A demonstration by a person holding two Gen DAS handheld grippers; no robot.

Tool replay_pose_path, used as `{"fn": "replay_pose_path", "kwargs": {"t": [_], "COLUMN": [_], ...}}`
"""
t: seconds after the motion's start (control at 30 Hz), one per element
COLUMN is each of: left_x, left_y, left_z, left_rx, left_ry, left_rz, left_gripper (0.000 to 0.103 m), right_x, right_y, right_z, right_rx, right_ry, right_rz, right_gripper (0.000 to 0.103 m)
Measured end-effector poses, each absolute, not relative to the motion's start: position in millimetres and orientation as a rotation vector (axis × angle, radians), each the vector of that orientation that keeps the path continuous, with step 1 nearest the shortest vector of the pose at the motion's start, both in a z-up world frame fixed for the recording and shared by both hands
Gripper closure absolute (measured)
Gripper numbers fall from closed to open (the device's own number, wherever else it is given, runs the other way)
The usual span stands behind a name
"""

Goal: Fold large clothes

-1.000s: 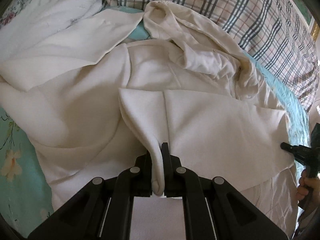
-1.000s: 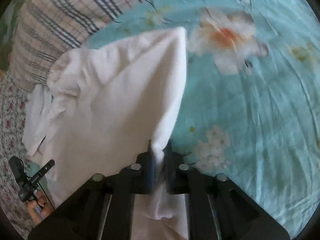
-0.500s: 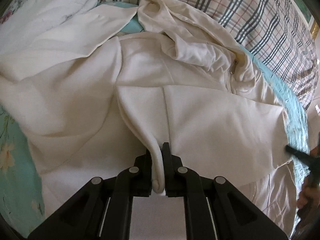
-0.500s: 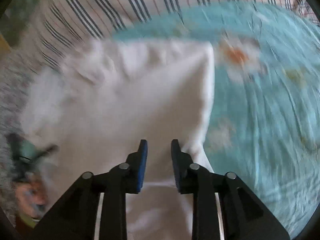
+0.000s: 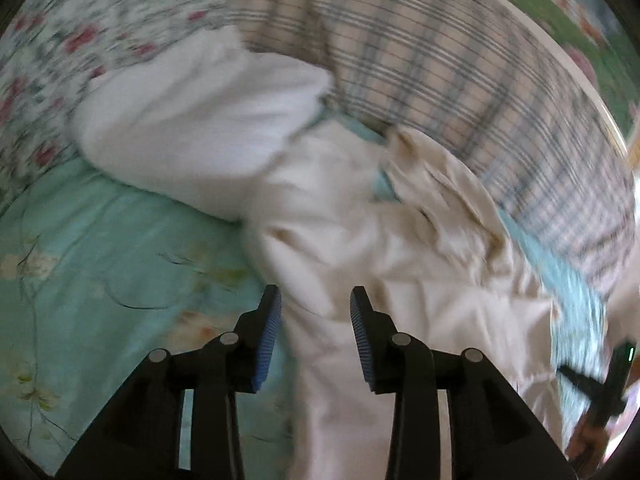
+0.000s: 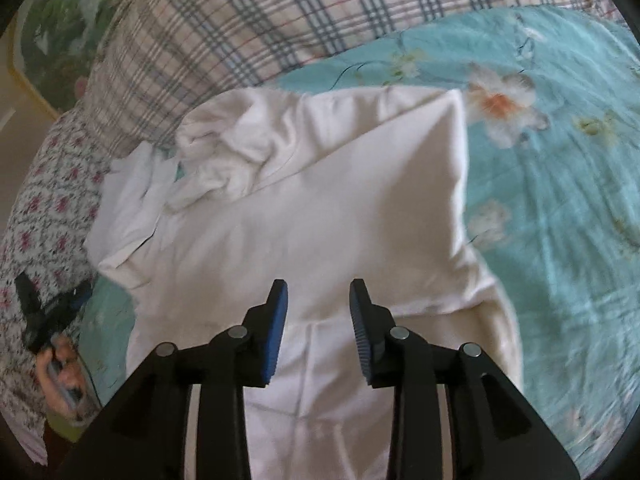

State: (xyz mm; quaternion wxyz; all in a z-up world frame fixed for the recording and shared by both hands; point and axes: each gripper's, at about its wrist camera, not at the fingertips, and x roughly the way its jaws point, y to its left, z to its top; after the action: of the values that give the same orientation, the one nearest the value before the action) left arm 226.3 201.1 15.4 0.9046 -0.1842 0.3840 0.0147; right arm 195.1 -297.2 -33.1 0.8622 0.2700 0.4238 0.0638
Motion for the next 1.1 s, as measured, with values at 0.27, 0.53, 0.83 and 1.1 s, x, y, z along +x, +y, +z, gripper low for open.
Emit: {"fn": "replay_pose_path", "kwargs": {"t": [0.27, 0.53, 0.83, 1.1], "left_x": [302, 370, 340, 289], "left_y": [263, 232, 101, 52], "left_z": [-22, -56, -39, -45], "left_rx": [-0.629, -0.545, -0.275, -0.178], "left_ry": [0.845, 0.916, 0.868, 0.945], "left_rz": [-0.041, -0.068, -0.217, -0.320], "left_gripper": [0.067, 0.101, 0.100, 0.079], "right_x": [198, 206, 208, 198], "right_y": [-261, -255, -249, -248], "right_z": [-41, -39, -26, -15], "right_rx": [0.538, 0.537, 0.551, 0.552], "right_ry": [0.936, 0.931, 0.889, 0.873], "right_rz": [0.201, 0.206, 0.224, 0.241], "right_gripper": [0.069, 0.068, 0.068, 0.068]}}
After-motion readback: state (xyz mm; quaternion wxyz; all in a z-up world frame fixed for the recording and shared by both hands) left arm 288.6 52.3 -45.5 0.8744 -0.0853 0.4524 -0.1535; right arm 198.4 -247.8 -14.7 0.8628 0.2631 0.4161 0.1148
